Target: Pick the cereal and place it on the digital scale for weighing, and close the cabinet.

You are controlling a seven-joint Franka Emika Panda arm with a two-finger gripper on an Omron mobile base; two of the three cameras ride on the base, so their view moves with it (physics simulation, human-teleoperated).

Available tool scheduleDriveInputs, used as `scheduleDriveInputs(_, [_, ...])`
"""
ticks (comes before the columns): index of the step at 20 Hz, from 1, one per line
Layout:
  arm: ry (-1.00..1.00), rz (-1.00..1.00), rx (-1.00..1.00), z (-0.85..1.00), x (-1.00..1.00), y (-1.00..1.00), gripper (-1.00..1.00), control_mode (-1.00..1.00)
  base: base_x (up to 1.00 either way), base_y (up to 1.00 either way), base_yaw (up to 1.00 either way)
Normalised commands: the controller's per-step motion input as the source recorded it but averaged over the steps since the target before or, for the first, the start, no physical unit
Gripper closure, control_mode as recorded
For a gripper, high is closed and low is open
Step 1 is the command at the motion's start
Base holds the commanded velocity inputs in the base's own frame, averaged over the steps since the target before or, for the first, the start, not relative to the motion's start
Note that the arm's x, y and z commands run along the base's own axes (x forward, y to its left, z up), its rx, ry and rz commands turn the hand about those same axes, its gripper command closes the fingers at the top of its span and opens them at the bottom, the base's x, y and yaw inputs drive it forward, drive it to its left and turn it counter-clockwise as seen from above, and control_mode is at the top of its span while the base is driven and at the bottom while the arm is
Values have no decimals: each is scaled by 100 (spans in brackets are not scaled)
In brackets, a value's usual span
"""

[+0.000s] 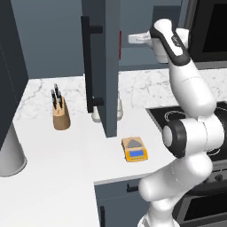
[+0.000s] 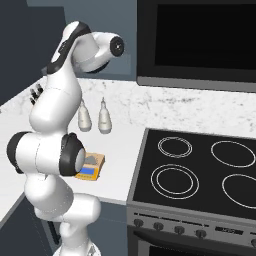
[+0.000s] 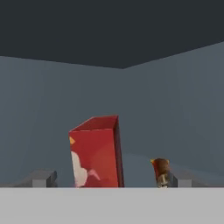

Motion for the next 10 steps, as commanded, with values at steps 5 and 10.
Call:
scheduleDriveInputs(5, [0,0,-5,0,15,26,-100,-100,0,0,0])
scheduleDriveInputs(10, [0,0,-5,0,22,26,-100,-100,0,0,0])
